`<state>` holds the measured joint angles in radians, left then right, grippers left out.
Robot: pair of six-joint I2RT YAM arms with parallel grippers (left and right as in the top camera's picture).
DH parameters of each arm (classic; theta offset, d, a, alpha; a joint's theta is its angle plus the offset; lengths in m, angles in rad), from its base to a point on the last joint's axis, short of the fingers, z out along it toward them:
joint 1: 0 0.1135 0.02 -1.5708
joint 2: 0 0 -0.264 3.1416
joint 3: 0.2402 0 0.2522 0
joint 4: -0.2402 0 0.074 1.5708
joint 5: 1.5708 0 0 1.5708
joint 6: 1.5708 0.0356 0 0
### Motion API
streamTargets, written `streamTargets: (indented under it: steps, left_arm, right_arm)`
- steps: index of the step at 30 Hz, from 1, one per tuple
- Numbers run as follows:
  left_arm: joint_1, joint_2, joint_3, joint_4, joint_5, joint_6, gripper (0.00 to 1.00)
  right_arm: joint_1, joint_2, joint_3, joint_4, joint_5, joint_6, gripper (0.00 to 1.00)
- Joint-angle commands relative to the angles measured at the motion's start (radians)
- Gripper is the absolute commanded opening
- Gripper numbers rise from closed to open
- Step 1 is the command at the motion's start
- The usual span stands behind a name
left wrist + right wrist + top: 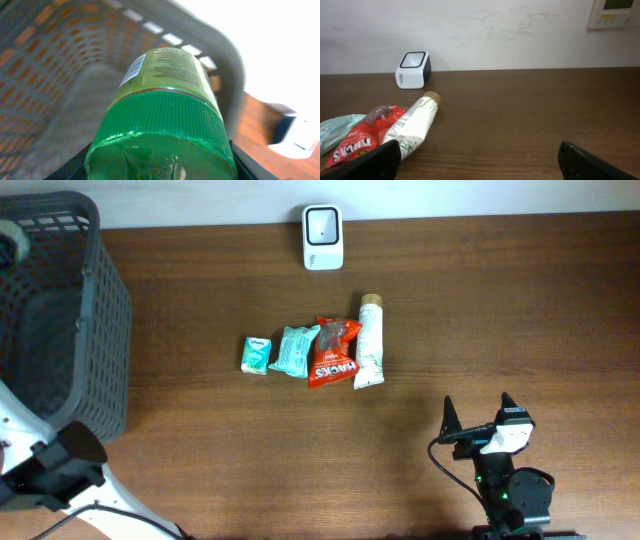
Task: Scan the item barcode
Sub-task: 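Carry the green-capped jar out and set it above the tissue pack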
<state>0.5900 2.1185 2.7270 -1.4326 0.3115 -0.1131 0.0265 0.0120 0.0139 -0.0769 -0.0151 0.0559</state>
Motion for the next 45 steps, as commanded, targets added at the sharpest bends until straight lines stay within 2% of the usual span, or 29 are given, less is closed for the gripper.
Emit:
streamTargets:
  steps: [1, 3, 5, 6, 9, 12, 14, 17, 19, 20, 24, 31, 34, 45]
  left_arm:
    - [-0.005, -0.117, 0.039, 0.046, 0.314, 0.001, 0.33]
    - [-0.039, -0.146, 0.039, 0.069, 0.492, -0.026, 0.33]
    - [-0.083, -0.152, 0.039, 0.071, 0.567, -0.032, 0.33]
    - [-0.125, -0.152, 0.039, 0.068, 0.595, -0.032, 0.33]
    - [-0.267, -0.152, 0.039, 0.059, 0.560, -0.031, 0.35]
    - [-0.404, -0.151, 0.036, 0.022, 0.325, -0.031, 0.35]
    - [-0.526, -0.143, 0.035, -0.031, 0.056, -0.031, 0.34]
    - [-0.648, -0.114, 0.027, -0.085, -0.209, -0.031, 0.34]
    - [-0.714, -0.079, 0.001, -0.114, -0.345, -0.031, 0.36]
    - [-0.736, -0.056, -0.013, -0.119, -0.366, -0.031, 0.37]
    - [-0.773, 0.056, -0.078, -0.114, -0.372, -0.032, 0.37]
    - [-0.773, 0.267, -0.079, -0.125, -0.350, -0.032, 0.38]
    - [-0.778, 0.345, -0.079, -0.126, -0.253, -0.032, 0.38]
    - [-0.822, 0.467, -0.092, -0.150, -0.257, -0.032, 0.44]
  right_arm:
    - [-0.005, -0.005, -0.008, -0.002, 0.009, 0.003, 0.99]
    - [-0.005, -0.005, -0.008, -0.002, 0.009, 0.003, 0.98]
    - [-0.005, -0.005, -0.008, -0.002, 0.009, 0.003, 0.99]
    - [-0.005, -0.005, -0.008, -0.002, 0.009, 0.003, 0.99]
    - [-0.005, -0.005, -0.008, -0.002, 0.009, 0.003, 0.98]
    - [-0.005, -0.005, -0.008, -0.002, 0.009, 0.003, 0.99]
    - [-0.005, -0.005, -0.008, -0.002, 0.009, 0.003, 0.99]
    - [-0.005, -0.005, -0.008, -0.002, 0.009, 0.003, 0.99]
    - [-0.005, -0.005, -0.008, -0.002, 0.009, 0.003, 0.98]
    - [-0.005, -0.005, -0.008, -0.002, 0.009, 0.003, 0.99]
    - [-0.005, -0.005, -0.008, -0.002, 0.009, 0.003, 0.99]
    - [-0.005, -0.005, -0.008, -0.002, 0.009, 0.003, 0.99]
    - [-0.005, -0.005, -0.008, -0.002, 0.009, 0.003, 0.99]
    - [-0.005, -0.005, -0.008, -0.002, 0.009, 0.003, 0.98]
